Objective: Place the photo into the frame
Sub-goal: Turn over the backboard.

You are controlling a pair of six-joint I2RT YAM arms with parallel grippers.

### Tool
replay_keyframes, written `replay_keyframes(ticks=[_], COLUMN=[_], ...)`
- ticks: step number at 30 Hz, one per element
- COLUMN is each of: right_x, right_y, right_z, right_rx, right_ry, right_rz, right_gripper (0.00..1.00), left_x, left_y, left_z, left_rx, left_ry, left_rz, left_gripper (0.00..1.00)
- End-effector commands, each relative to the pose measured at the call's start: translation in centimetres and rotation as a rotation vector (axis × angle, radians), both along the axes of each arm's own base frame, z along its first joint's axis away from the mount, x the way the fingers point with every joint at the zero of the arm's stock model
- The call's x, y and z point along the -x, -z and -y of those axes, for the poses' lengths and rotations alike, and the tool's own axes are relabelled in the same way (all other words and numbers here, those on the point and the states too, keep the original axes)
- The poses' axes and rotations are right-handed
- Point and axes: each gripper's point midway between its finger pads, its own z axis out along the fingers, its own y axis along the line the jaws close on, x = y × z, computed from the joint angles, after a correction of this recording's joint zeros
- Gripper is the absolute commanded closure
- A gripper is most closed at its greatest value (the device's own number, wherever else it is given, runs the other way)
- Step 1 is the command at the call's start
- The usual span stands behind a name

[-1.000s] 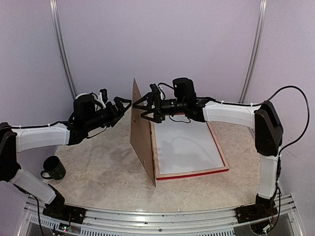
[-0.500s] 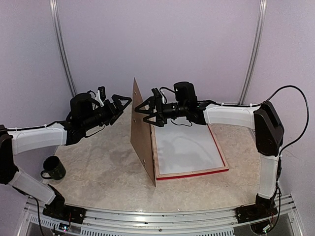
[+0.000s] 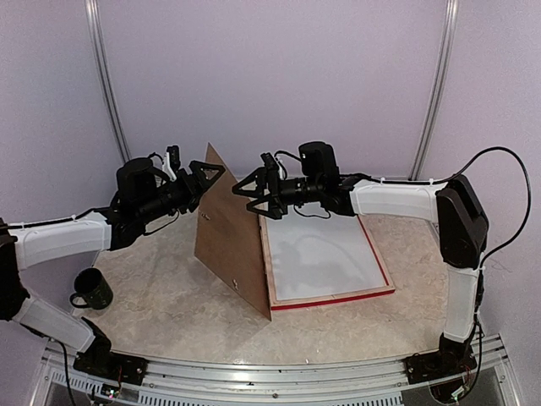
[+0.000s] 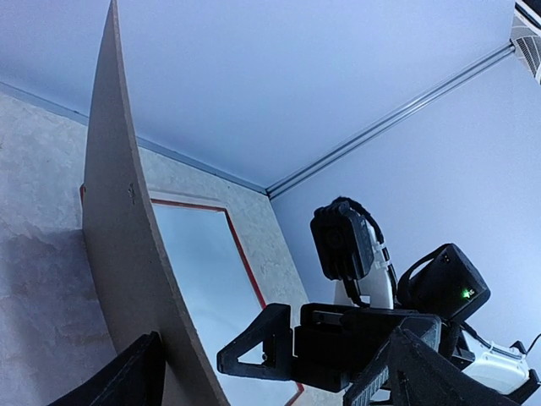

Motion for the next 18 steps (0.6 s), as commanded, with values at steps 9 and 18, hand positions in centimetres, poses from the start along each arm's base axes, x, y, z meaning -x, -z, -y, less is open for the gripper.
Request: replay_keyframes(ticks=[9,18], right_x=[0.2,0.5], right_y=[-0.4,2.0], right_z=[1.2,2.1], right_rx=[0.001,0.066], right_ry=[0.019,0.036], right_rz=[0.013,-0.007], right_gripper=[0.01,0.01], left_x=[0.1,1.0], left_y=[0.5,3.8], left_z=[-0.6,-3.0], left_rx=[-0.068,-0.131], left_ry=[-0.005,-0.037], left_rz=[-0.040,-0.118], left_gripper=[0.21,0.31])
